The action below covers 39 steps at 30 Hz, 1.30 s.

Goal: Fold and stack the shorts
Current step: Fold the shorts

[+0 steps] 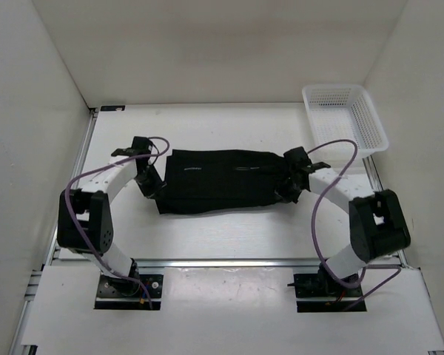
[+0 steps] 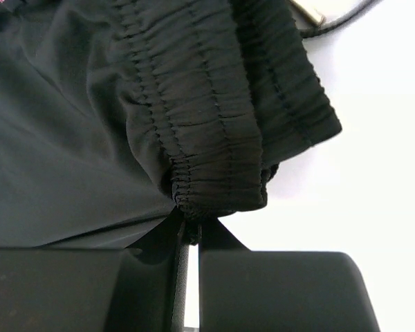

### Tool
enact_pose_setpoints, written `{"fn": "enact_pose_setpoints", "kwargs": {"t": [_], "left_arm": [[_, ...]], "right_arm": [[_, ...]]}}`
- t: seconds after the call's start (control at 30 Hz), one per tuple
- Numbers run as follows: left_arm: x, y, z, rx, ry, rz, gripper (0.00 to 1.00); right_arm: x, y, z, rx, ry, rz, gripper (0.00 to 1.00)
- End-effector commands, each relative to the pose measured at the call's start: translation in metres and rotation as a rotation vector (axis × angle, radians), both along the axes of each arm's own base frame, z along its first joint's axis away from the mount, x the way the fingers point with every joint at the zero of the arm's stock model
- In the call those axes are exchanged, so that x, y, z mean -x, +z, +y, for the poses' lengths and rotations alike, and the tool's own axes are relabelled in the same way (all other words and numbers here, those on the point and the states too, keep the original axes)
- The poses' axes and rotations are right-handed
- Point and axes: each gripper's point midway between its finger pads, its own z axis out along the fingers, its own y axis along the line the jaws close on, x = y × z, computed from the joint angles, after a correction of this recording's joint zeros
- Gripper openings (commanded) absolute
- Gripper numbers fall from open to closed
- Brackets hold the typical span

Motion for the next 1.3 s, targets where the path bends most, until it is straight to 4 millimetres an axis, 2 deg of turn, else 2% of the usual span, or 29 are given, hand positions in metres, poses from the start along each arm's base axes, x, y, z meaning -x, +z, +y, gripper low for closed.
{"fn": "enact_pose_setpoints", "kwargs": {"t": [0.0,0.03,0.07,0.1,0.13,0.17,0.2,0.23,0.27,0.3,0.33,0.4,0.5,0.53,0.57,0.67,0.7,0.8,0.93,1.0,1.13,1.23,1.27], "left_arm": [[0.003,0.027,0.018,-0.044,0.063,-0.14,0.1],[0.009,0.026,0.018,-0.042,0.071,-0.136,0.1],[0.015,0.024,0.019,-0.042,0.071,-0.133,0.1],[0.027,0.016,0.02,-0.043,0.081,-0.107,0.1],[0.032,0.017,0.02,-0.039,0.09,-0.116,0.12],[0.037,0.015,0.019,-0.029,0.086,-0.107,0.21],[0.046,0.01,0.02,-0.032,0.086,-0.084,0.43],[0.045,0.014,0.018,-0.019,0.083,-0.096,0.57],[0.048,0.013,0.018,-0.02,0.082,-0.084,0.69],[0.051,0.015,0.018,-0.02,0.082,-0.085,0.76],[0.048,0.026,0.02,-0.029,0.086,-0.103,0.86],[0.038,0.043,0.021,-0.036,0.081,-0.151,0.86],[0.03,0.054,0.025,-0.059,0.09,-0.183,0.84],[0.026,0.056,0.026,-0.067,0.094,-0.191,0.83],[0.023,0.057,0.027,-0.071,0.084,-0.19,0.79],[0.009,0.058,0.026,-0.092,0.072,-0.188,0.78],[0.006,0.057,0.026,-0.093,0.071,-0.185,0.78],[-0.007,0.054,0.021,-0.095,0.054,-0.186,0.77],[-0.017,0.044,0.017,-0.098,0.043,-0.164,0.75],[-0.017,0.034,0.019,-0.115,0.044,-0.134,0.74],[-0.021,0.02,0.021,-0.129,0.046,-0.113,0.74],[-0.024,0.02,0.022,-0.139,0.05,-0.123,0.74],[-0.028,0.02,0.03,-0.139,0.076,-0.131,0.74]], "right_arm": [[0.008,0.014,-0.021,0.076,-0.038,-0.083,0.0],[0.022,0.005,-0.023,0.08,-0.04,-0.058,0.0],[0.026,0.011,-0.024,0.066,-0.055,-0.077,0.0],[0.033,0.01,-0.023,0.064,-0.042,-0.08,0.1],[0.047,0.004,-0.022,0.069,-0.032,-0.059,0.18],[0.053,0.01,-0.021,0.07,-0.016,-0.078,0.28],[0.058,0.012,-0.021,0.073,-0.016,-0.084,0.36],[0.063,0.013,-0.023,0.082,-0.008,-0.09,0.49],[0.066,0.023,-0.021,0.079,0.005,-0.127,0.57],[0.073,0.026,-0.03,0.122,0.008,-0.129,0.66],[0.069,0.042,-0.033,0.122,0.003,-0.181,0.81],[0.074,0.053,-0.049,0.188,-0.002,-0.201,0.92],[0.07,0.072,-0.059,0.201,0.008,-0.262,0.96],[0.068,0.072,-0.066,0.212,-0.006,-0.26,0.96],[0.064,0.076,-0.062,0.19,0.026,-0.277,0.96],[0.045,0.079,-0.061,0.143,0.039,-0.252,0.96],[0.036,0.075,-0.057,0.129,0.074,-0.246,0.97],[0.027,0.067,-0.044,0.029,0.113,-0.2,1.0],[0.009,0.059,-0.043,-0.086,0.049,-0.206,1.0],[0.011,0.044,-0.047,-0.133,0.01,-0.181,1.0],[0.007,0.028,-0.04,-0.161,0.034,-0.175,1.0],[0.007,0.012,-0.036,-0.178,0.042,-0.136,0.97],[0.008,0.007,-0.037,-0.177,0.041,-0.128,0.97]]}}
